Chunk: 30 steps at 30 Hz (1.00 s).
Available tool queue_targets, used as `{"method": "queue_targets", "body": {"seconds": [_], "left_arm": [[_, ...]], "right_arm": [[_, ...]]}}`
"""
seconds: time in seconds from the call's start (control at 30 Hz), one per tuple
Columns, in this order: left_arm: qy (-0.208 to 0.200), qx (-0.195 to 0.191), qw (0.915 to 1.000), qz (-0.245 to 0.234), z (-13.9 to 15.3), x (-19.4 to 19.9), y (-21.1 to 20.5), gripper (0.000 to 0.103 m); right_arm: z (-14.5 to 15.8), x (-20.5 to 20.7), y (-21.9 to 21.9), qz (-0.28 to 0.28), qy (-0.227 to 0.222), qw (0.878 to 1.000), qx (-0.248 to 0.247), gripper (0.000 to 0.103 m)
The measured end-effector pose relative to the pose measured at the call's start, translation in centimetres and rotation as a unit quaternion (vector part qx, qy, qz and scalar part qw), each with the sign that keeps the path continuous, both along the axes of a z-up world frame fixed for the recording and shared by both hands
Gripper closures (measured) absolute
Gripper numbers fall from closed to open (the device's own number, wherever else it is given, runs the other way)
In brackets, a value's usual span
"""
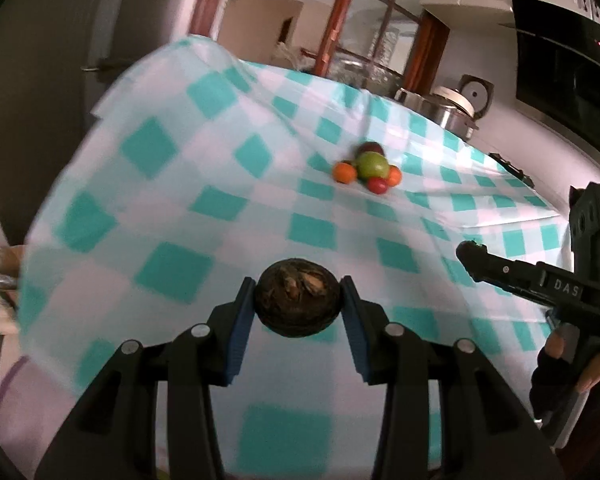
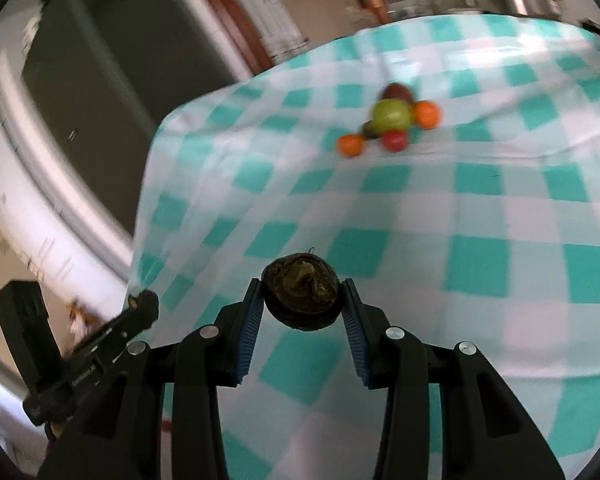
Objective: Organize fruits
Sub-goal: 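Carry both dark brown fruits with both tools over the white box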
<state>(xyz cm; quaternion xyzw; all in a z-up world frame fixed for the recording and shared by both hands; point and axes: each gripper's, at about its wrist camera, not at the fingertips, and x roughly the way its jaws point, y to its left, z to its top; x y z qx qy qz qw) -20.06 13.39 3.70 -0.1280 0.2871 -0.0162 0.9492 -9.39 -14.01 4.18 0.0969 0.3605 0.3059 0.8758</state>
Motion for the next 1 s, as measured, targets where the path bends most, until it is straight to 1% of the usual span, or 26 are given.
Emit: {"method": "queue_targets", "body": {"seconds": [0.13,0.27,0.37,0.53,0.6,0.67,0.77,0.8,0.83,0.87,0.9,0.93,0.97,1.0], "left_arm": [[-0.003,0.006,0.9996,0.027,-0.8,-3.5,2.9,0.060],[-0.006,0.020,0.9983,0.055,-1.4,-7.3,5.8,0.060],[-0.008,0.024,0.9969,0.074,-1.7,-9.6,7.8,0.060],[0.002,0.026,0.9933,0.113,-2.7,-12.6,11.3,0.060],[0.014,0.027,0.9917,0.125,-3.5,-13.2,12.5,0.060],[0.037,0.033,0.9891,0.139,-4.8,-13.9,13.8,0.060],[0.076,0.038,0.9850,0.150,-6.8,-14.4,15.3,0.060],[0.098,0.045,0.9820,0.155,-7.8,-14.4,15.9,0.060],[0.109,0.050,0.9801,0.158,-8.4,-14.5,16.2,0.060],[0.133,0.060,0.9759,0.162,-9.4,-14.6,16.5,0.060],[0.156,0.064,0.9722,0.163,-10.4,-14.4,16.8,0.060],[0.173,0.064,0.9699,0.160,-11.1,-14.3,17.1,0.060],[0.197,0.059,0.9671,0.150,-12.3,-13.8,17.5,0.060],[0.213,0.056,0.9652,0.141,-13.2,-13.5,17.9,0.060]], "right_arm": [[-0.3,-2.7,4.4,0.058,-0.015,0.998,-0.035,0.063],[-0.8,-5.4,8.8,0.115,-0.029,0.991,-0.067,0.063],[-1.1,-7.3,12.1,0.158,-0.038,0.983,-0.090,0.063],[-2.0,-10.7,16.9,0.230,-0.057,0.963,-0.130,0.063],[-2.8,-12.2,19.0,0.260,-0.066,0.951,-0.154,0.063],[-3.7,-13.4,20.5,0.285,-0.068,0.941,-0.170,0.063],[-5.6,-15.2,23.0,0.325,-0.068,0.922,-0.202,0.063],[-6.6,-15.8,23.9,0.339,-0.065,0.913,-0.218,0.063],[-7.5,-16.3,24.8,0.352,-0.061,0.905,-0.233,0.063],[-8.5,-16.8,25.5,0.364,-0.058,0.896,-0.248,0.063],[-10.0,-17.7,26.6,0.382,-0.055,0.881,-0.273,0.063],[-10.9,-18.2,27.2,0.392,-0.053,0.873,-0.287,0.063],[-12.3,-18.9,28.1,0.409,-0.048,0.857,-0.310,0.063],[-13.1,-19.3,28.6,0.420,-0.047,0.847,-0.323,0.063]]}}
